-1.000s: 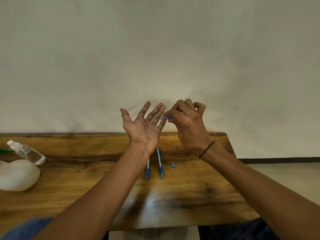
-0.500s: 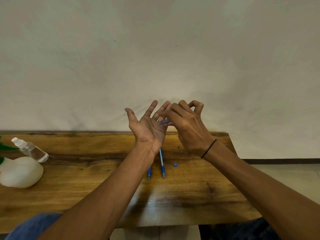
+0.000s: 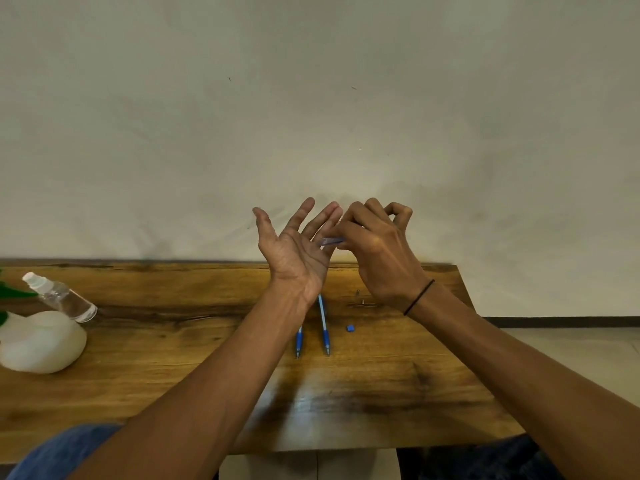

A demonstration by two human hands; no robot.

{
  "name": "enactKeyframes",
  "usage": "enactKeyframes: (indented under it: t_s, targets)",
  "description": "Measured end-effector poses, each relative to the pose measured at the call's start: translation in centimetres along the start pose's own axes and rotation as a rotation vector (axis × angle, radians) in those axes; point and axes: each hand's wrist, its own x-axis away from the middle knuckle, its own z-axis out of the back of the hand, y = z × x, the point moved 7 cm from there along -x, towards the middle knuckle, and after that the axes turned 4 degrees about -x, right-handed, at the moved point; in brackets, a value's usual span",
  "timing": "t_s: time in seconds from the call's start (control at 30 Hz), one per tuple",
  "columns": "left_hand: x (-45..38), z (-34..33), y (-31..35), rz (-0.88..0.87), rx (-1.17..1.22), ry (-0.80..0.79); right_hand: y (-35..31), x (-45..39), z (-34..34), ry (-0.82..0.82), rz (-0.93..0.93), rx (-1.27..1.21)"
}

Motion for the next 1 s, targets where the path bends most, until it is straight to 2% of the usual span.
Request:
enactKeyframes:
  t_s: [0.2, 0.33, 0.57, 1.0]
  targets:
    - [-0.1, 1.4, 3.3, -0.108, -0.712, 0.186, 2.4, 0.0, 0.7, 0.044, -0.204, -0.021]
    - [-0.5, 0.7, 5.1, -0.161, -1.003, 0.043, 4.0, 0.2, 1.5, 0.107, -0.322, -0.046]
    - [-0.6, -0.7, 3.9, -0.221, -1.018, -0.082, 4.2, 0.4, 1.7, 0.136, -0.382, -0.049]
    - [-0.6, -1.0, 3.7, -0.300, -1.038, -0.087, 3.8, 0.4, 1.2, 0.102, -0.371, -0.038]
